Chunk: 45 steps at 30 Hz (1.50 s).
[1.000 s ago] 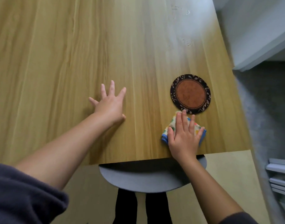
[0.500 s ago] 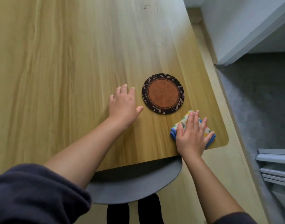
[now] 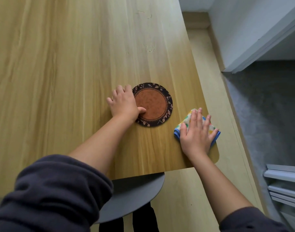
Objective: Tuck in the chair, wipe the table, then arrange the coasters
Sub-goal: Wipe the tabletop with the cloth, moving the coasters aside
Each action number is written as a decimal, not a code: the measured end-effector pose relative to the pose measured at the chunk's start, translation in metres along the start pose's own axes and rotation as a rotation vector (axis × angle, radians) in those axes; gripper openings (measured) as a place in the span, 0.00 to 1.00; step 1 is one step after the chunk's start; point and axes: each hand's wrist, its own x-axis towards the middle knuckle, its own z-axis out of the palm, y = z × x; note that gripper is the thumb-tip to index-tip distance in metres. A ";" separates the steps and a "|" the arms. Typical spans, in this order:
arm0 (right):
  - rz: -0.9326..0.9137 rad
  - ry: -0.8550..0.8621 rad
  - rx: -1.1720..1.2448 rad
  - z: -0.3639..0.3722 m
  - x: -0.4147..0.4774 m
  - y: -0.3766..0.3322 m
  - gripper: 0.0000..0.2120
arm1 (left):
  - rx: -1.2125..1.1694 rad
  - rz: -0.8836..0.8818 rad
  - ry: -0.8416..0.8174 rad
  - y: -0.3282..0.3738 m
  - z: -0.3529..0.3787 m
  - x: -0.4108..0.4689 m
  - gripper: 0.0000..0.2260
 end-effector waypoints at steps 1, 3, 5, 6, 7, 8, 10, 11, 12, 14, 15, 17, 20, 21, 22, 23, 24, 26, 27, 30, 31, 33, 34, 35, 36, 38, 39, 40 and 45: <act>-0.012 0.001 -0.005 -0.001 0.004 0.000 0.33 | -0.052 0.011 -0.002 0.001 0.000 0.001 0.31; -0.038 0.002 -0.015 -0.001 0.009 0.001 0.33 | -0.256 0.073 0.026 0.003 0.002 0.000 0.20; -0.055 -0.001 -0.019 -0.003 0.013 0.001 0.34 | -0.526 0.066 0.054 0.003 -0.001 -0.002 0.13; -0.063 -0.004 -0.022 -0.003 0.014 0.002 0.33 | -0.621 0.034 0.055 0.002 -0.004 -0.003 0.13; -0.069 -0.007 -0.027 -0.004 0.015 0.001 0.33 | -0.680 0.003 0.038 -0.001 -0.008 -0.004 0.14; -0.076 -0.013 -0.031 -0.005 0.015 0.001 0.33 | -0.718 -0.019 0.004 -0.005 -0.013 -0.006 0.14; -0.082 -0.024 -0.024 -0.007 0.015 0.000 0.32 | -0.821 -0.038 -0.107 -0.018 -0.025 -0.011 0.13; -0.079 -0.030 -0.015 -0.008 0.015 0.000 0.31 | -0.868 -0.037 -0.190 -0.027 -0.031 -0.015 0.13; -0.078 -0.036 -0.007 -0.010 0.014 -0.001 0.31 | -0.884 -0.032 -0.290 -0.039 -0.038 -0.020 0.13; -0.074 -0.040 -0.001 -0.011 0.014 -0.002 0.31 | -0.777 -0.012 -0.472 -0.064 -0.048 -0.029 0.12; -0.073 -0.040 0.001 -0.012 0.014 -0.002 0.31 | -0.673 0.004 -0.517 -0.077 -0.051 -0.033 0.11; -0.069 -0.042 0.002 -0.013 0.013 -0.003 0.31 | -0.466 0.044 -0.524 -0.098 -0.052 -0.039 0.10; -0.067 -0.044 -0.006 -0.013 0.013 -0.003 0.31 | -0.259 0.071 -0.469 -0.119 -0.044 -0.042 0.11; -0.066 -0.045 -0.008 -0.013 0.013 -0.003 0.30 | -0.236 0.083 -0.425 -0.123 -0.041 -0.042 0.10; -0.063 -0.047 -0.009 -0.013 0.013 -0.003 0.30 | -0.208 0.104 -0.357 -0.124 -0.038 -0.041 0.11; -0.061 -0.047 -0.011 -0.012 0.013 -0.003 0.30 | -0.154 0.128 -0.275 -0.124 -0.036 -0.040 0.14; -0.062 -0.045 -0.017 -0.012 0.013 -0.002 0.30 | -0.082 0.136 -0.201 -0.123 -0.033 -0.038 0.21; -0.064 -0.048 -0.028 -0.010 0.013 -0.002 0.30 | 0.034 0.087 -0.168 -0.118 -0.027 -0.033 0.40; -0.062 -0.048 -0.030 -0.010 0.013 -0.002 0.30 | 0.060 0.053 -0.204 -0.115 -0.026 -0.032 0.46; -0.051 -0.052 -0.037 -0.010 0.012 -0.012 0.30 | 0.065 -0.003 -0.312 -0.108 -0.026 -0.026 0.51; -0.057 -0.055 -0.038 -0.010 0.011 -0.019 0.31 | 0.071 -0.006 -0.321 -0.107 -0.027 -0.025 0.51; -0.100 -0.056 -0.040 -0.009 0.008 -0.043 0.31 | 0.079 -0.009 -0.317 -0.106 -0.028 -0.024 0.51; -0.135 -0.061 -0.040 -0.007 0.007 -0.058 0.31 | 0.081 -0.010 -0.316 -0.106 -0.027 -0.025 0.50; -0.176 -0.065 -0.040 -0.005 0.007 -0.076 0.31 | 0.084 -0.008 -0.314 -0.106 -0.026 -0.024 0.50; -0.224 -0.072 -0.040 -0.003 0.007 -0.095 0.31 | 0.085 -0.004 -0.311 -0.107 -0.024 -0.024 0.50; -0.330 -0.083 -0.039 0.001 0.007 -0.134 0.32 | 0.091 -0.001 -0.312 -0.108 -0.022 -0.022 0.50; -0.383 -0.083 -0.041 0.003 0.008 -0.152 0.32 | 0.092 0.002 -0.312 -0.108 -0.020 -0.021 0.50; -0.437 -0.080 -0.048 0.004 0.010 -0.167 0.32 | 0.093 0.007 -0.310 -0.109 -0.019 -0.020 0.50; -0.519 -0.082 -0.050 0.000 0.051 -0.207 0.32 | 0.091 0.020 -0.310 -0.109 -0.016 -0.020 0.50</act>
